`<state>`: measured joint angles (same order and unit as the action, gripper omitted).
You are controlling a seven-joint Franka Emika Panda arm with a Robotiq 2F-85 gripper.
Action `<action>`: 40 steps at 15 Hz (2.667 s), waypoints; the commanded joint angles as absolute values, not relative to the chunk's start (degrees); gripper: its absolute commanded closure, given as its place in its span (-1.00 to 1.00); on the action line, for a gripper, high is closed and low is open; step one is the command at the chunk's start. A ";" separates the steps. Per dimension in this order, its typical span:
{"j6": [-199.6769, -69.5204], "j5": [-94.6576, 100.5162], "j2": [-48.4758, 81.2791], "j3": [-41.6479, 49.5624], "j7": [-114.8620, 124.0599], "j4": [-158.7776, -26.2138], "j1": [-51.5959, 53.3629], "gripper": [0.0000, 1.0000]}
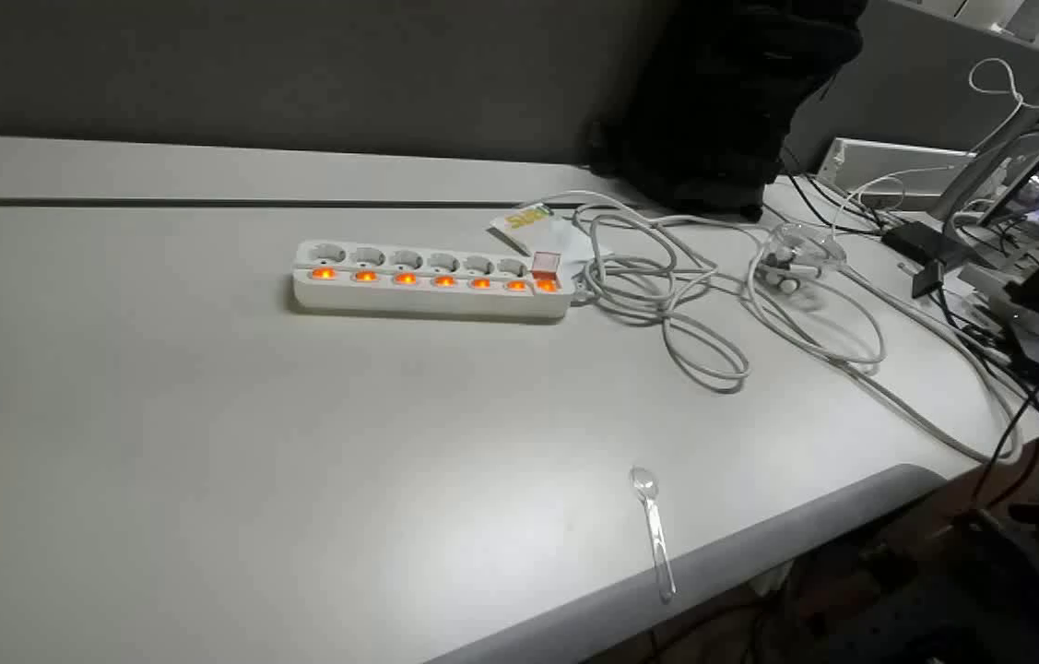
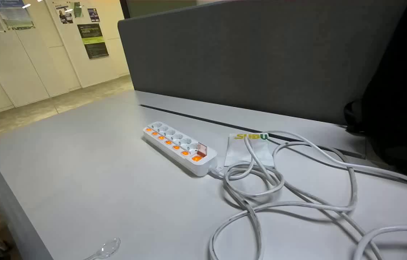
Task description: Turn off the second switch from the right
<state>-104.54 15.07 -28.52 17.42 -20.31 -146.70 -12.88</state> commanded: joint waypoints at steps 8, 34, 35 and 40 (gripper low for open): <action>-104.42 14.99 -28.50 17.28 -20.35 -146.62 -12.99 -1.00; -136.82 20.23 -14.78 4.45 4.66 -146.09 -12.83 -0.50; -136.98 20.27 -12.67 3.55 5.59 -145.23 -12.35 -0.48; -138.44 20.05 -4.05 1.61 9.60 -140.70 -9.65 0.23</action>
